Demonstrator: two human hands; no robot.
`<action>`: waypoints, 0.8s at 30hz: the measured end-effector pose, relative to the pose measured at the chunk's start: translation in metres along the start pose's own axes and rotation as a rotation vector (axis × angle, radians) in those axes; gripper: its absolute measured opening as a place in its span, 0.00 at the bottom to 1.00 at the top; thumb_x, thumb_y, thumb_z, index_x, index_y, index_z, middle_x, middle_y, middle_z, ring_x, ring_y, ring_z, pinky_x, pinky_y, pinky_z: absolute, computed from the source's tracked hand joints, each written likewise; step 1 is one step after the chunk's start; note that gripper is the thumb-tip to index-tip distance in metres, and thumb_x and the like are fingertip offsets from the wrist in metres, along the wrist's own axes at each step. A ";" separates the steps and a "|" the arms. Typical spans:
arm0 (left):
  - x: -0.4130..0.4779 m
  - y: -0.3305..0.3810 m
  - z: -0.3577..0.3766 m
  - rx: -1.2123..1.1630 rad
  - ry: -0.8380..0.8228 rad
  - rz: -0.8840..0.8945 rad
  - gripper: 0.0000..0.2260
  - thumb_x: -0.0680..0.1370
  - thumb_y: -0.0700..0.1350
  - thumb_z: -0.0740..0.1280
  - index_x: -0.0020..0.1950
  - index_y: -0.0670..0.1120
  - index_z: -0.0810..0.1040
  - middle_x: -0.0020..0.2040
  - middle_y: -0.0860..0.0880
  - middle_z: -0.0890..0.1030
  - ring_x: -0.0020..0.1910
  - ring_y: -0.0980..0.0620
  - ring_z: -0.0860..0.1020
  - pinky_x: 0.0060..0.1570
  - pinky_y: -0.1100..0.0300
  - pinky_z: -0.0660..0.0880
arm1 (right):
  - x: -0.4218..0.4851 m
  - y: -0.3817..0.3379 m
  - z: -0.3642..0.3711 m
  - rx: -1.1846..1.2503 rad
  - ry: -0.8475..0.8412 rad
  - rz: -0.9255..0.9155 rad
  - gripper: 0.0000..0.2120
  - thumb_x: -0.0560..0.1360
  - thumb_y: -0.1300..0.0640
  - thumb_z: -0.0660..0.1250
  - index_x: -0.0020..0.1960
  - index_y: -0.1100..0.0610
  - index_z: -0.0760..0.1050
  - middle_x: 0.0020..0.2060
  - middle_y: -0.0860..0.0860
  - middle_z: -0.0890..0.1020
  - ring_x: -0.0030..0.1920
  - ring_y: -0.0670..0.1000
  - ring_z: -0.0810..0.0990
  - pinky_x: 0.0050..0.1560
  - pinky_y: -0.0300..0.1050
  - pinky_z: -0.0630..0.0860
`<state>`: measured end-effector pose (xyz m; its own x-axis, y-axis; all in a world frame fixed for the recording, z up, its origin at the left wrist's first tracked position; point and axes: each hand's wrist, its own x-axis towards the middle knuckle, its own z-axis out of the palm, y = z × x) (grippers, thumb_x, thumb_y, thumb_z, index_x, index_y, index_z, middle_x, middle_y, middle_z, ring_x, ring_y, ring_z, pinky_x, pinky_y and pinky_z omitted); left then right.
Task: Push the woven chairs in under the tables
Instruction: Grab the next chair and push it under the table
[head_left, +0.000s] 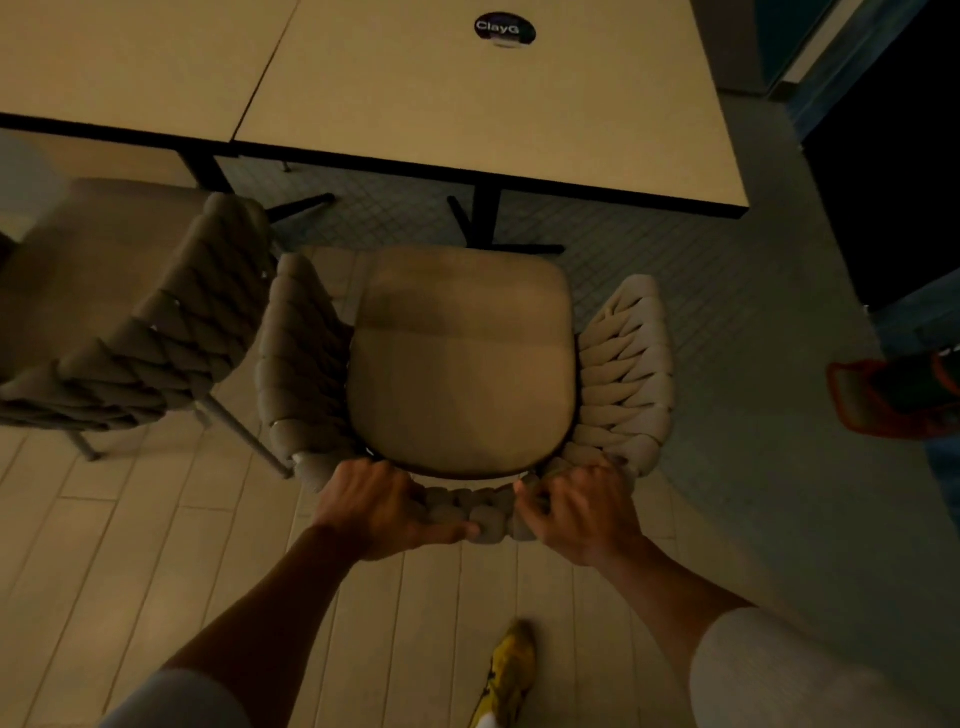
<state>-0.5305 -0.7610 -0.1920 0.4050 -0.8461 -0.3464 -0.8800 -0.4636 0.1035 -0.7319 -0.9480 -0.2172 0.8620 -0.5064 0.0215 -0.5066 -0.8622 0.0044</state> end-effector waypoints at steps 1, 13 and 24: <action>0.008 -0.003 -0.003 -0.005 -0.003 -0.005 0.47 0.59 0.89 0.42 0.43 0.56 0.84 0.30 0.56 0.78 0.31 0.57 0.76 0.37 0.58 0.77 | 0.009 0.002 -0.001 0.004 0.003 0.004 0.28 0.78 0.36 0.63 0.26 0.52 0.77 0.24 0.50 0.79 0.29 0.53 0.77 0.49 0.50 0.74; 0.082 -0.031 -0.027 -0.027 0.000 -0.029 0.46 0.60 0.89 0.42 0.45 0.55 0.82 0.34 0.56 0.80 0.33 0.56 0.77 0.38 0.56 0.78 | 0.087 0.022 0.005 0.042 -0.022 -0.012 0.27 0.79 0.37 0.60 0.30 0.53 0.80 0.25 0.50 0.80 0.31 0.53 0.79 0.47 0.49 0.69; 0.126 -0.051 -0.039 0.033 0.070 0.000 0.47 0.62 0.88 0.41 0.42 0.56 0.86 0.25 0.54 0.76 0.29 0.58 0.75 0.35 0.59 0.75 | 0.134 0.033 0.008 0.005 -0.102 -0.017 0.26 0.79 0.34 0.57 0.36 0.51 0.80 0.29 0.47 0.79 0.33 0.53 0.77 0.41 0.46 0.71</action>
<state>-0.4247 -0.8538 -0.2042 0.4204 -0.8630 -0.2802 -0.8872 -0.4557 0.0724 -0.6325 -1.0443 -0.2225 0.8678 -0.4904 -0.0803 -0.4921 -0.8706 -0.0016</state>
